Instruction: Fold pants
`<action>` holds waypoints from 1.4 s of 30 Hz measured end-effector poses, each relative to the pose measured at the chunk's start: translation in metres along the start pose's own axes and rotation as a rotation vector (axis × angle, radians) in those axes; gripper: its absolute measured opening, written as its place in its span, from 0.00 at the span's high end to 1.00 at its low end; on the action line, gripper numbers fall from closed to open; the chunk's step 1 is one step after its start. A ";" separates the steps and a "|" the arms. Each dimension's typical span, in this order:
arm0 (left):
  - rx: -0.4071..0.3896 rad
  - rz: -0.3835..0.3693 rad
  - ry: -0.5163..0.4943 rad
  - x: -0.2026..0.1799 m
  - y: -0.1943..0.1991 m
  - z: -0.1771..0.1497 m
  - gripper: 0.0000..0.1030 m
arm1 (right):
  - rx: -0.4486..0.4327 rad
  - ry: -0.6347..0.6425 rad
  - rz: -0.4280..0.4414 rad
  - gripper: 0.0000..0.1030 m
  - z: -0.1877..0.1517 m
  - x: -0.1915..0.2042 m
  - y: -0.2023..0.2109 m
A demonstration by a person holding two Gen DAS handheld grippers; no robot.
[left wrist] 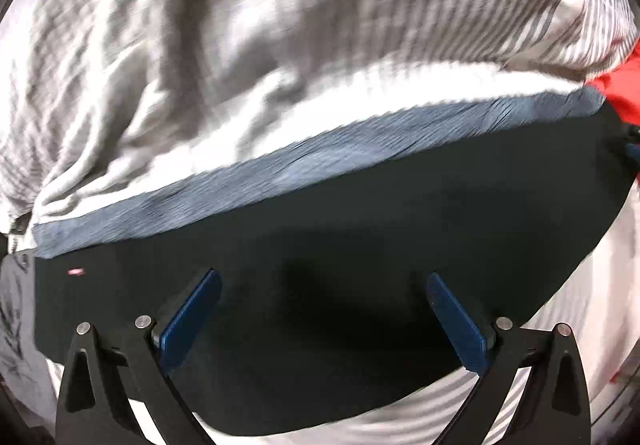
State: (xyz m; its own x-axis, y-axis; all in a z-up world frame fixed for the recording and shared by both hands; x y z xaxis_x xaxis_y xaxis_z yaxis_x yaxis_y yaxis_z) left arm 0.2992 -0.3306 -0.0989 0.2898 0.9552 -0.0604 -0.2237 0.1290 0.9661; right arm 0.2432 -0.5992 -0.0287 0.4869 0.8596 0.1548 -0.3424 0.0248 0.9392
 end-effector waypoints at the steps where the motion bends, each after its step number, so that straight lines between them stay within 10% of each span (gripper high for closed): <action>1: -0.004 -0.008 0.008 -0.009 -0.002 0.007 0.00 | 0.004 0.014 0.012 0.51 0.006 0.003 -0.003; 9: 0.016 0.018 0.031 -0.072 -0.040 0.044 0.00 | 0.068 0.132 0.022 0.51 0.048 0.020 -0.050; 14: 0.041 -0.041 0.122 -0.064 -0.054 0.037 0.00 | 0.063 -0.085 0.074 0.78 0.061 -0.038 -0.051; 19: 0.071 -0.043 0.108 -0.052 -0.056 0.039 0.00 | 0.057 -0.079 0.166 0.38 0.039 -0.049 -0.009; 29: 0.026 -0.022 0.097 -0.089 -0.041 0.077 0.00 | 0.157 -0.307 0.338 0.37 -0.044 -0.108 0.003; 42: 0.007 0.023 0.112 -0.137 -0.057 0.113 0.00 | 0.060 -0.371 0.447 0.36 -0.035 -0.119 -0.033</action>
State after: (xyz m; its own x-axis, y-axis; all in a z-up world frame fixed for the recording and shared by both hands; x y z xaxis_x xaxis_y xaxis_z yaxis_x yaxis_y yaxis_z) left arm 0.3771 -0.4991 -0.1170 0.1789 0.9817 -0.0651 -0.2230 0.1049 0.9692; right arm 0.1679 -0.6845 -0.0888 0.5579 0.5434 0.6272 -0.5388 -0.3376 0.7718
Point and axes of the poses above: each gripper's, at about its wrist camera, not at the fingertips, and y roughly against the way its jaws point, x to its left, z to its top, the point moved 3 cm from there along -y, roughly the way its jaws point, and after that the axes turned 6 degrees about -z, right-handed, at the moved point
